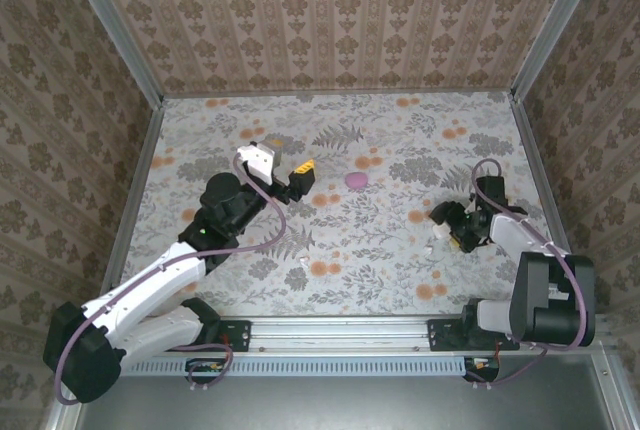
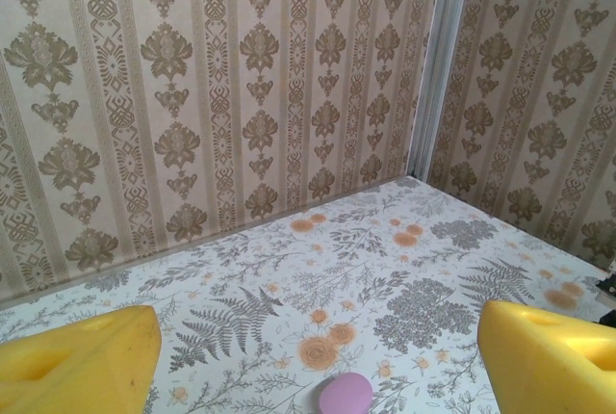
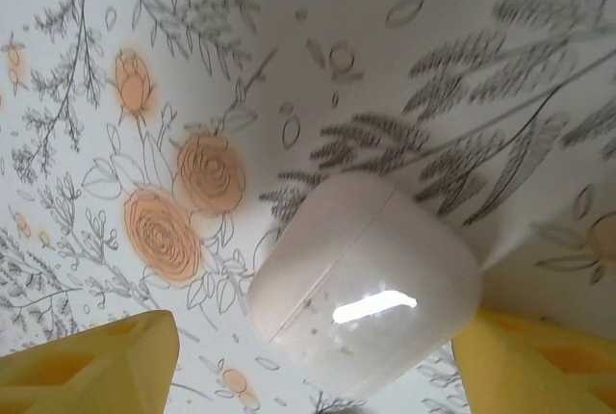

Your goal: Insert wireless bluetooth earbuds into charging case

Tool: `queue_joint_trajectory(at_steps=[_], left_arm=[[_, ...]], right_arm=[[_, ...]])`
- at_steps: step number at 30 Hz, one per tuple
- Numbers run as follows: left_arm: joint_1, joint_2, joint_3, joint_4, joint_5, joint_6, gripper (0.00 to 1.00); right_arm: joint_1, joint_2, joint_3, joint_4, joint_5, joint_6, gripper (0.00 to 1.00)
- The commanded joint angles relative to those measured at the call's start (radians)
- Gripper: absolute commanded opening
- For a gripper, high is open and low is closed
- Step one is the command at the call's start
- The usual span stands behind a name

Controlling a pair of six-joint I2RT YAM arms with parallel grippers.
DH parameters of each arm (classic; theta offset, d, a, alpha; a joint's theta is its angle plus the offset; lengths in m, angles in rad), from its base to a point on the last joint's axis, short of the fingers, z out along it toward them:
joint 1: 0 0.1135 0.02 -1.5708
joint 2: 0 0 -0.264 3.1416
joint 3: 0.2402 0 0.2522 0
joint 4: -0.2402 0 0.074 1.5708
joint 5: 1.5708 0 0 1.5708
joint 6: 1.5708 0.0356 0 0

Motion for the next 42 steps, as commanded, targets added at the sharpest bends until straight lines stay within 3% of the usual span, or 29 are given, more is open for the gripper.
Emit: queue_joint_trajectory(at_steps=[1, 12, 21, 25, 36, 42], left_arm=[[0.011, 0.002, 0.01, 0.012, 0.01, -0.02, 0.86], [0.011, -0.003, 0.011, 0.012, 0.006, -0.028, 0.86], [0.012, -0.005, 0.016, 0.003, 0.003, -0.031, 0.86], [0.013, 0.0, 0.019, 0.006, 0.004, -0.033, 0.86], [0.012, 0.001, 0.029, -0.002, 0.01, -0.029, 0.87], [0.012, -0.017, 0.012, -0.007, -0.012, -0.029, 0.87]], right_arm=[[0.046, -0.027, -0.023, 0.038, -0.024, 0.084, 0.76], [0.208, 0.09, 0.09, 0.102, -0.032, 0.075, 0.77], [0.178, -0.001, 0.184, -0.122, 0.164, -0.035, 0.77], [0.151, -0.027, 0.19, -0.143, 0.237, -0.101, 0.8], [0.098, 0.253, 0.346, -0.137, 0.135, -0.345, 0.85], [0.1, 0.353, 0.388, -0.173, 0.018, -0.382, 0.77]])
